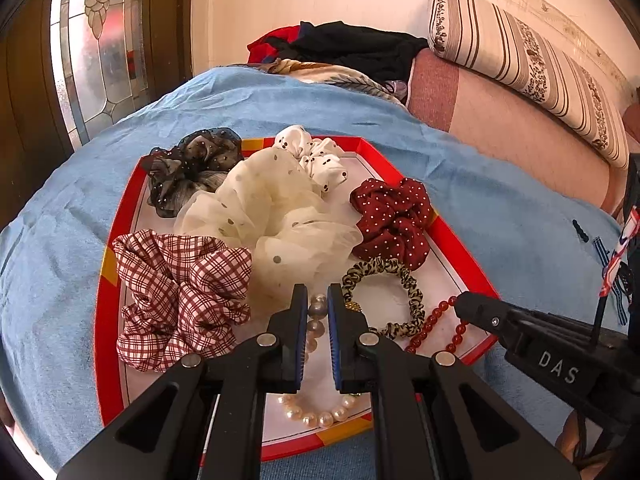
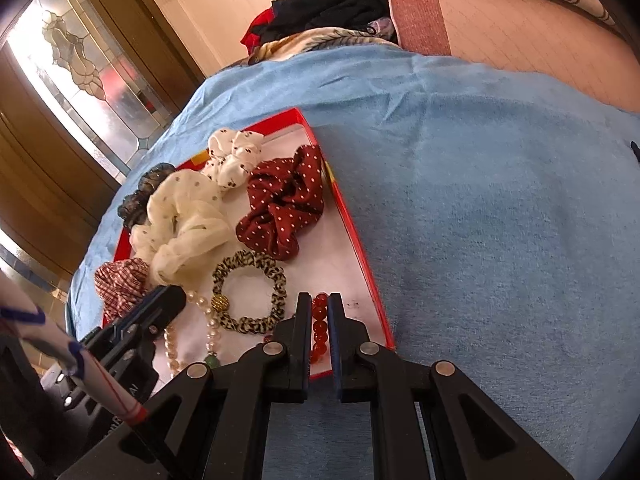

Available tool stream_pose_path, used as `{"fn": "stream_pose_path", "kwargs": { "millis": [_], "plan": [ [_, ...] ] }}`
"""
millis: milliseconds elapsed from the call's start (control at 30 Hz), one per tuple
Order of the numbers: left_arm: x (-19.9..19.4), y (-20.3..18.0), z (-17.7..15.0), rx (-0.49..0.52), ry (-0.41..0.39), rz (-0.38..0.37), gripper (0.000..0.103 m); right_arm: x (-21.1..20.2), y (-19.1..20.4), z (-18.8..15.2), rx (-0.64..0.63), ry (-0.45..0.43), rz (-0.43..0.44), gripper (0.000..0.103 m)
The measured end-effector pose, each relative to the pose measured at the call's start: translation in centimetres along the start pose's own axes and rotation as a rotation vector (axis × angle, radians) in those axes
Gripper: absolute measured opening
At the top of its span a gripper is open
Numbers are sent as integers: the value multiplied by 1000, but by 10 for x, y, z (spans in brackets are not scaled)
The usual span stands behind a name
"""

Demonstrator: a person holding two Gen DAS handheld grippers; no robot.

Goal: Organize jewelry
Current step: 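Lower and open the left tool on the pearls while the right tool releases the red beads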

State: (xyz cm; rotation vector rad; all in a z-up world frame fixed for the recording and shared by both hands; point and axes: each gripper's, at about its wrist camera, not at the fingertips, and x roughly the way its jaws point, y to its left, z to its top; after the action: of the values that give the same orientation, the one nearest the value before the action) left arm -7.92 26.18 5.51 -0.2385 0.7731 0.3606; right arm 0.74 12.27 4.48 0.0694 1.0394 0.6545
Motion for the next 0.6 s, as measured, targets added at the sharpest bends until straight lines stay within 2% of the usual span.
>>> {"fn": "stream_pose_path", "kwargs": {
  "millis": [300, 367, 433, 600],
  "plan": [
    [-4, 2, 0, 6, -21, 15, 10, 0, 1, -2, -8, 7, -15, 9],
    [-6, 2, 0, 9, -28, 18, 11, 0, 1, -2, -7, 7, -16, 9],
    [-8, 4, 1, 6, -36, 21, 19, -1, 2, -2, -7, 10, -13, 9],
    [-14, 6, 3, 1, -54, 24, 21, -8, 4, -1, -11, -1, -12, 9]
  ]
}}
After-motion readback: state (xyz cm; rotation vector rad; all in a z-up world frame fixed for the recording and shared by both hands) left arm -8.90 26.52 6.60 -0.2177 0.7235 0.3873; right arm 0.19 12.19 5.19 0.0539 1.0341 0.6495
